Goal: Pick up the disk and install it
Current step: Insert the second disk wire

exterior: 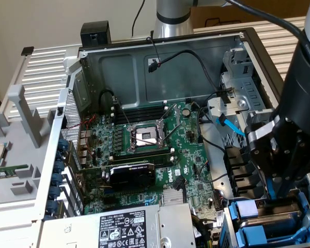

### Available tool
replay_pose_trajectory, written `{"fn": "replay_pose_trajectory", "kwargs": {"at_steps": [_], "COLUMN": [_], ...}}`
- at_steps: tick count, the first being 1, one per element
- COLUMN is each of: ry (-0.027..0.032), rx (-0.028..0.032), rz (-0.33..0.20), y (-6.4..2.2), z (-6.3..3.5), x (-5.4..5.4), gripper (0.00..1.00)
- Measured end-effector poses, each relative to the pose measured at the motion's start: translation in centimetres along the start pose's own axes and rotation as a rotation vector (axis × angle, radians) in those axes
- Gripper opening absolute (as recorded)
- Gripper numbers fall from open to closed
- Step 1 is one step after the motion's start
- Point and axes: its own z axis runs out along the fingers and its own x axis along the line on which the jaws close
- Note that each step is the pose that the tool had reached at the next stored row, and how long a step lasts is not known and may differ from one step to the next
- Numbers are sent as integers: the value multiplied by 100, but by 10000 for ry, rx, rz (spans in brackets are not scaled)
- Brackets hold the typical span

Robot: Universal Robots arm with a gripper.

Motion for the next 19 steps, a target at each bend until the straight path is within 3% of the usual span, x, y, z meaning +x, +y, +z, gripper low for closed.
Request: {"fn": "replay_pose_trajectory", "kwargs": {"at_steps": [5, 15, 19], "ry": [-8, -37, -41], "rx": [61, 288, 324], "rz": [2, 11, 11], "y": [19, 39, 49], "z": [42, 94, 115], "x": [-19, -45, -44], "gripper": [11, 11, 11]}}
